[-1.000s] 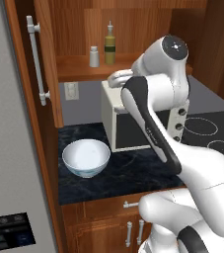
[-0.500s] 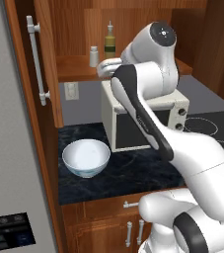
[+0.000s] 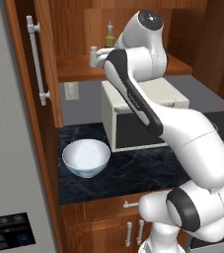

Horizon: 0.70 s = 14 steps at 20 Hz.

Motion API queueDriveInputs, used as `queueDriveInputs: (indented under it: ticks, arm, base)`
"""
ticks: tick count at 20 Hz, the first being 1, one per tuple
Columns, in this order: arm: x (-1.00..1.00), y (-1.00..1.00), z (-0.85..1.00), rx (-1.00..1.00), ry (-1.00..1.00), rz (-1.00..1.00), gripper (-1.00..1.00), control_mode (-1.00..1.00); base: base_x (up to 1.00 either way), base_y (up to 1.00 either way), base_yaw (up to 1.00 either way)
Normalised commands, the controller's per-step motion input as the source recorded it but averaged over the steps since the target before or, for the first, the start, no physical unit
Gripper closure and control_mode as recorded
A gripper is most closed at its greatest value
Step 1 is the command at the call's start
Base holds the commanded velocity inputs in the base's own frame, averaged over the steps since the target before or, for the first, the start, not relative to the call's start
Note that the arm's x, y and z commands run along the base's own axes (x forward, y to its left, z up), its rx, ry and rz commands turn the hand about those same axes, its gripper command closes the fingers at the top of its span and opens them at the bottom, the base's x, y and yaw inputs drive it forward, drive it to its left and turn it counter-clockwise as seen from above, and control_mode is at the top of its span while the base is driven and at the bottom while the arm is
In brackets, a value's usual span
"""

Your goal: Retrieve the bottle and the shaker from the cabinet and place them next to the mixing bowl on the counter. Then add garlic from the fridge to the mixing bowl.

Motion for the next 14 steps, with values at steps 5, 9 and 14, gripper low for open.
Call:
queueDriveInputs:
  ticks: [5,9,14]
  arm:
    - [0.49,0.00,0.00,0.06,0.00,-0.03,-1.00,-1.00]
    - [0.41,0.00,0.00,0.10,0.04,-0.12,-1.00,-1.00]
    - [0.26,0.00,-0.03,0.08,0.01,-0.05,-1.00,-1.00]
  base:
    - [0.00,0.00,0.00]
    - [0.00,0.00,0.00]
    - [0.00,0.00,0.00]
